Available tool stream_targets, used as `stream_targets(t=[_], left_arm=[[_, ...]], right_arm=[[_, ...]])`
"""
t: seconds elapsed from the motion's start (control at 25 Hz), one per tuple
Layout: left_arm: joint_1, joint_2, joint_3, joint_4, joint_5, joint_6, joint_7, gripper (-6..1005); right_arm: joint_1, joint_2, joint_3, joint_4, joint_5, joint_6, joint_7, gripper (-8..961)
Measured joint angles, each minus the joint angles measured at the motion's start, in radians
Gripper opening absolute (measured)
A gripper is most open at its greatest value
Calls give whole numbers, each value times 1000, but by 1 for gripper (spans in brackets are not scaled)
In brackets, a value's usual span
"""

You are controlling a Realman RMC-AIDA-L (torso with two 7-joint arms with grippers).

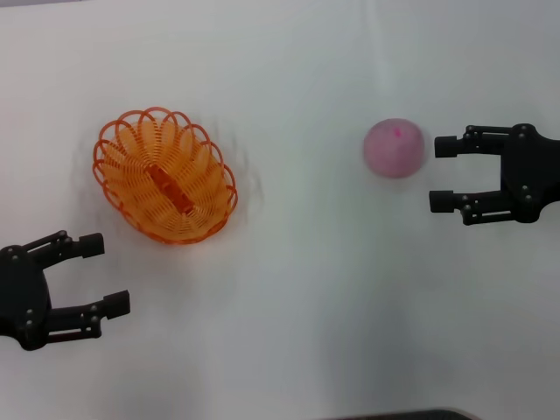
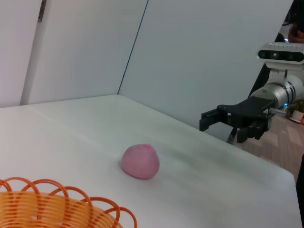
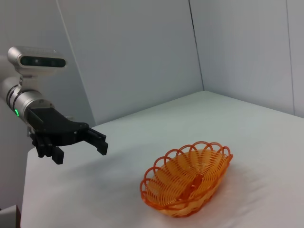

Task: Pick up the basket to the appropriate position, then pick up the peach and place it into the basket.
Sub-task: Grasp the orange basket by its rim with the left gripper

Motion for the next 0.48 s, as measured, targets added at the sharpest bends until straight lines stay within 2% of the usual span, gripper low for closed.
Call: stream_targets(t=[0.48], left_arm=[[0,0,0,3,0,6,-5,934]], right_arm=[[1,1,0,0,0,0,0,852]])
